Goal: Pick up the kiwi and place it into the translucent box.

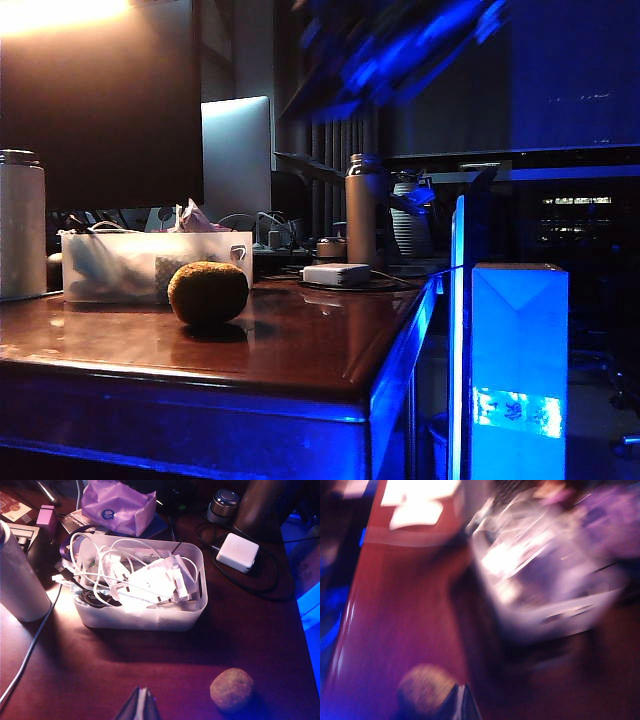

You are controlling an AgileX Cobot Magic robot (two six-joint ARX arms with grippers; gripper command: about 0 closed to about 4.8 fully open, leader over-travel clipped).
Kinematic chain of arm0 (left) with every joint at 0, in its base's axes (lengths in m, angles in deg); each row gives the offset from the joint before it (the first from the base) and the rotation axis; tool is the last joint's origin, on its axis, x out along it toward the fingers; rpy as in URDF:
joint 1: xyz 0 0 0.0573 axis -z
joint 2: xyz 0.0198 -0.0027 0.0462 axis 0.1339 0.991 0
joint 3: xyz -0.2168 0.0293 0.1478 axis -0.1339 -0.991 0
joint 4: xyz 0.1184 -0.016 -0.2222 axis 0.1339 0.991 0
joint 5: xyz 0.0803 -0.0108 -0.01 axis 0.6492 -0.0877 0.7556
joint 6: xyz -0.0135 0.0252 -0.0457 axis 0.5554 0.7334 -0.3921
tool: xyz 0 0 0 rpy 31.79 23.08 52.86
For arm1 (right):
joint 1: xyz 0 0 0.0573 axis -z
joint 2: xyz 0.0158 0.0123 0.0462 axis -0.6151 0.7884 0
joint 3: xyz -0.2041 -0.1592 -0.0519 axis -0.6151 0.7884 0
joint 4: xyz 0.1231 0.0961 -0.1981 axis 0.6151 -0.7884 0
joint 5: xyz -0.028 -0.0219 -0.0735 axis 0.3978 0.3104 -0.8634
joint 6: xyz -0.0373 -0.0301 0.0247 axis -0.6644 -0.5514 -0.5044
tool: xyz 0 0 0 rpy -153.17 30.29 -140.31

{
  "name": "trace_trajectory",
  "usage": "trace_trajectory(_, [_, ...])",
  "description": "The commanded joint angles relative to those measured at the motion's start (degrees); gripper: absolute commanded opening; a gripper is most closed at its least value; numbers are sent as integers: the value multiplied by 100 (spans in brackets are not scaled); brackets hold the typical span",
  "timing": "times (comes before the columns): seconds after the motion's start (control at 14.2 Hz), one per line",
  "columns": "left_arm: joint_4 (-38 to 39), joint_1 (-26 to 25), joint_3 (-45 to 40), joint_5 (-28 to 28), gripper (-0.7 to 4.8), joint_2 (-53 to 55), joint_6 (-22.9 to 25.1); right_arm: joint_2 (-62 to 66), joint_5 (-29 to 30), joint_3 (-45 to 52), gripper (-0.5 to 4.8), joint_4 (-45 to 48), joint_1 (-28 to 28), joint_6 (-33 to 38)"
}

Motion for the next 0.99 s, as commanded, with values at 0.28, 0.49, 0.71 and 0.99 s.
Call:
trace_trajectory(0.28, [-138,2,44,-26,13,-17,2,671,-667,-20,377,-417,-975,-1735])
trace_trajectory(0.49, [-138,2,44,-28,12,-17,2,909,-1370,-22,479,-326,-1368,-2151])
trace_trajectory(0.71, [-138,2,44,-358,13,-17,2,1233,-1681,-90,479,-92,-1342,-2149])
trace_trajectory(0.99, [-146,0,44,-369,13,-17,2,1773,-1532,-750,479,-199,-1248,-2192])
